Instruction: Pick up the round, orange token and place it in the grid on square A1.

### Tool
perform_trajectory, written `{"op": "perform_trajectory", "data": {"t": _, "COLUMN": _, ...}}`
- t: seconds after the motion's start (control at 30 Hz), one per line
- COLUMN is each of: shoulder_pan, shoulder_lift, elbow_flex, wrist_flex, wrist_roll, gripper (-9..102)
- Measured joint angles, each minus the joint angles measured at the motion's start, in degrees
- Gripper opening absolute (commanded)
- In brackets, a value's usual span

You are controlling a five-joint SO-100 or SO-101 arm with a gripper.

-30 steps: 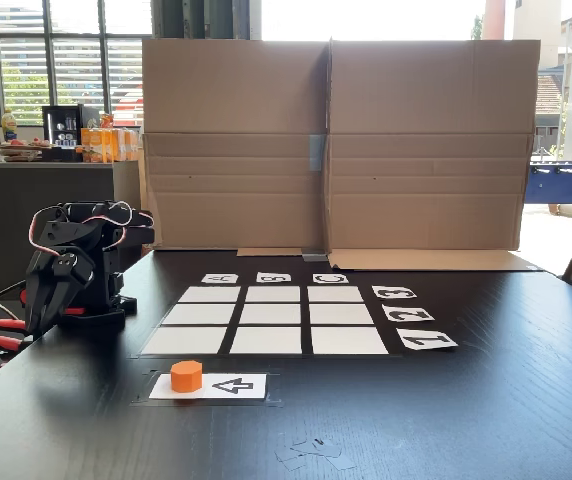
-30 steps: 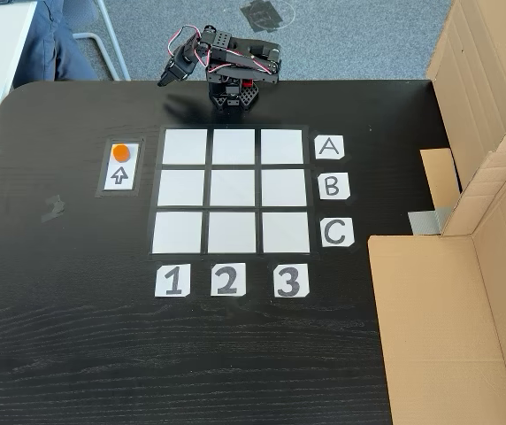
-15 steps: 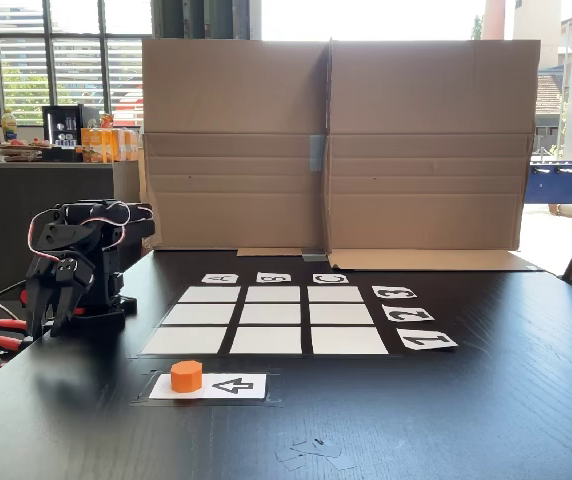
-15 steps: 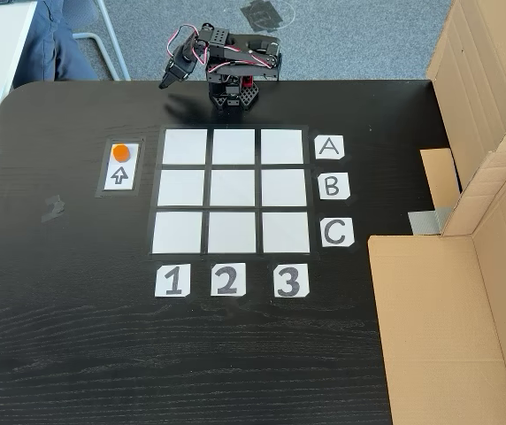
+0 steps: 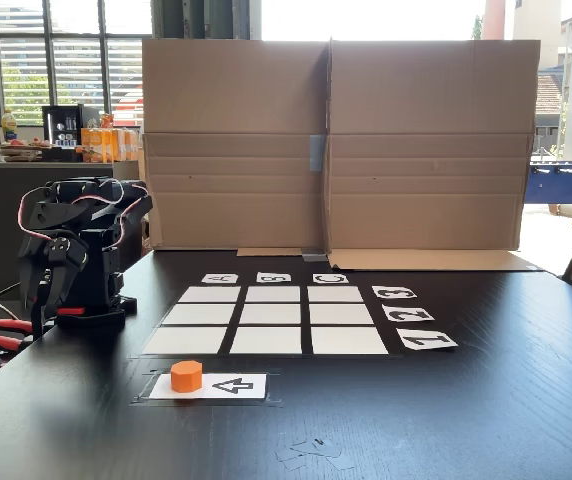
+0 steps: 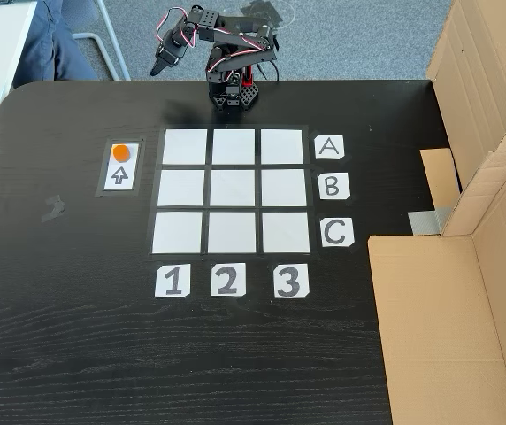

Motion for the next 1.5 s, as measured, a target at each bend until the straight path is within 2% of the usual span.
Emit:
{"op": "perform_trajectory", "data": {"t": 0.2, "shoulder_pan": 0.00, "shoulder_lift": -10.11, "elbow_flex": -13.36, "wrist_flex": 5.71, "wrist_roll": 0.00, "gripper": 13}}
{"op": "perform_trajectory", "data": {"t": 0.47, "shoulder_pan": -1.23, "shoulder_lift": -22.41, "elbow_flex": -35.33, "wrist_flex": 17.40, "wrist_roll": 0.09, "gripper": 13}}
{"op": "perform_trajectory", "data": {"t": 0.73, "shoulder_pan": -2.55, "shoulder_lift": -34.80, "elbow_flex": -51.77, "wrist_flex": 22.68, "wrist_roll": -0.09, "gripper": 15}}
{"op": "perform_trajectory", "data": {"t": 1.07, "shoulder_pan": -8.44, "shoulder_lift": -49.66, "elbow_flex": -62.93, "wrist_flex": 23.55, "wrist_roll": -0.53, "gripper": 19}}
{"op": "perform_trajectory", "data": {"t": 1.5, "shoulder_pan": -24.87, "shoulder_lift": -65.65, "elbow_flex": -71.98, "wrist_flex": 23.55, "wrist_roll": 4.48, "gripper": 24}}
